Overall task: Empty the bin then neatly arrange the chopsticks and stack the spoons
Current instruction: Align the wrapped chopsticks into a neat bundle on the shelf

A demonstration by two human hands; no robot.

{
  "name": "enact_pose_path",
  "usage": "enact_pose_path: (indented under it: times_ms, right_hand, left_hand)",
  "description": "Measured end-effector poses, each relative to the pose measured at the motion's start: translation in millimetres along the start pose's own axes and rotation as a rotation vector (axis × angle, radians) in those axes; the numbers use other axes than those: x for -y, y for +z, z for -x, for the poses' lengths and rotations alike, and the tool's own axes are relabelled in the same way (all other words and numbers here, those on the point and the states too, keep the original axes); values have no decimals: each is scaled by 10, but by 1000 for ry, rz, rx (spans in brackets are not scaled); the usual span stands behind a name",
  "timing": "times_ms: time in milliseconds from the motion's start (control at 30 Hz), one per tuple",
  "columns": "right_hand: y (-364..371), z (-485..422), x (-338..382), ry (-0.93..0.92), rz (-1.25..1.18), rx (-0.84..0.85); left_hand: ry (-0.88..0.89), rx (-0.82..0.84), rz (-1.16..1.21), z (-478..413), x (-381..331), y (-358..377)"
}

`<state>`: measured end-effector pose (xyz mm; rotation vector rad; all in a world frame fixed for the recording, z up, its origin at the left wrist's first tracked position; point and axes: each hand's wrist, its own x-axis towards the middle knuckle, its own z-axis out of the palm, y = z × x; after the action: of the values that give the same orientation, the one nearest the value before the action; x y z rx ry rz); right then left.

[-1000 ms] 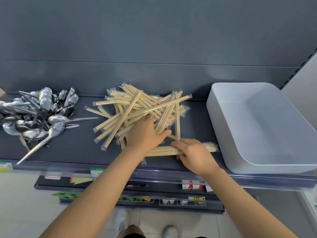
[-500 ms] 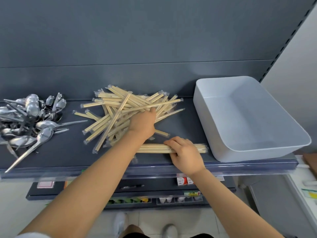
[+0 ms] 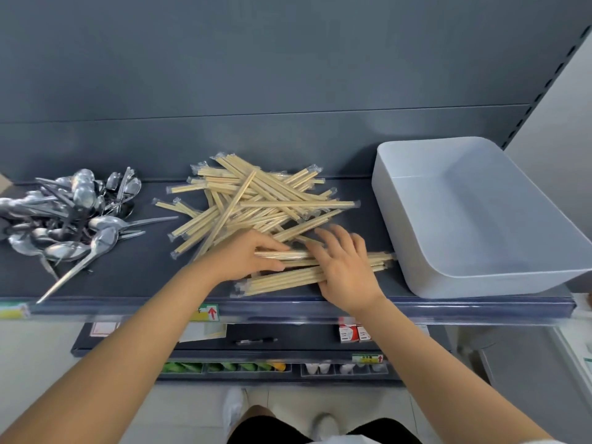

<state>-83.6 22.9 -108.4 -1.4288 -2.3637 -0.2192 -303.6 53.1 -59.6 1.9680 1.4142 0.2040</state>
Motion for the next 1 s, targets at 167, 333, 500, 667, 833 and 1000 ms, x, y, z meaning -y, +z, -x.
enact_pose_path:
  times_ms: [167, 333, 500, 667, 833, 1000]
  right_hand:
    - [-60, -201, 1, -82, -83, 323]
    - [-67, -227, -67, -114, -104, 185]
    - [-269, -310, -188, 107, -424, -46]
    - [-494, -645, 42, 332, -945, -55]
    - [-458, -765, 312, 401, -1191, -126]
    - [-324, -746, 340, 381, -1170, -127]
  left_hand:
    - [54, 75, -55, -20, -52, 96]
    - [-5, -36, 4, 106, -95, -2]
    - [152, -371, 534, 280, -221, -299]
    - [417, -454, 1000, 86, -827, -468]
    - [301, -515, 845, -166, -1231, -462]
    - [269, -502, 925, -251, -1119, -349]
